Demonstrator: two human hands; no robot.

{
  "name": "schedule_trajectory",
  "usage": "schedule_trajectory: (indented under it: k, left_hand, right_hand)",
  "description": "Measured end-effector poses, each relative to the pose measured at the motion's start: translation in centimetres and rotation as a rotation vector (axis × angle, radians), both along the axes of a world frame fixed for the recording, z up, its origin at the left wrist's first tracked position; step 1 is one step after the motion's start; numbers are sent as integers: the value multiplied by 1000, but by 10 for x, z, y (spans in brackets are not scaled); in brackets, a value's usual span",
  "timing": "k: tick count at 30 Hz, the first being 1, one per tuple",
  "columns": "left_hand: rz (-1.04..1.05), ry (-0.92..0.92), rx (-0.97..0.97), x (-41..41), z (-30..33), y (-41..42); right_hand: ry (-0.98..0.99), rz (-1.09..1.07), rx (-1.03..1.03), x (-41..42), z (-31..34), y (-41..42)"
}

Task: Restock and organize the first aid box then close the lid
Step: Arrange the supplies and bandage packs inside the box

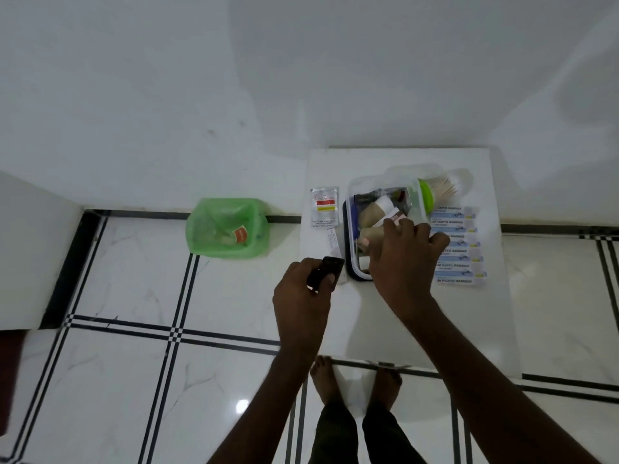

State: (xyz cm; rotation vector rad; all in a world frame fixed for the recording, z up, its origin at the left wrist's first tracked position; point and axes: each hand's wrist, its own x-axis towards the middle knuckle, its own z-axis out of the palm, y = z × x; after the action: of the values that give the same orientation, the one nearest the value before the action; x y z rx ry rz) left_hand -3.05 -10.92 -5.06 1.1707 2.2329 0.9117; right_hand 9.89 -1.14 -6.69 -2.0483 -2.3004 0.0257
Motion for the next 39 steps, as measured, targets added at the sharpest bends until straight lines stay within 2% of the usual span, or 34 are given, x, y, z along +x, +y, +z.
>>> schedule_trajectory:
  k: [4, 8, 13, 18, 23, 31, 34, 36, 39]
  left_hand:
    - [-4, -103, 115, -12, 27, 39]
    - [-170, -100, 130, -12, 40, 85]
    - [-244, 79, 118, -2, 34, 136]
    - [-319, 350, 125, 8, 20, 165]
    - [-375, 719, 51, 12, 2, 171]
    - [-467, 918, -94, 12, -9, 173]
    - [-504, 904, -133, 13, -9, 180]
    - [-519, 861, -67, 23, -11, 196]
    - [-476, 657, 54, 27, -17, 194]
  right_hand:
    - [-9, 47, -14, 5, -1, 2]
    - [-7, 75, -61, 8, 1, 3]
    - [-3, 115, -25, 15, -5, 2]
    - [134, 163, 115, 23, -12, 5]
    - [162, 161, -34, 24, -13, 5]
    - [221, 114, -133, 22, -15, 2]
    - [215, 96, -126, 20, -14, 1]
    - [205, 48, -140, 30, -12, 8]
    - [223, 25, -110, 38, -8, 8]
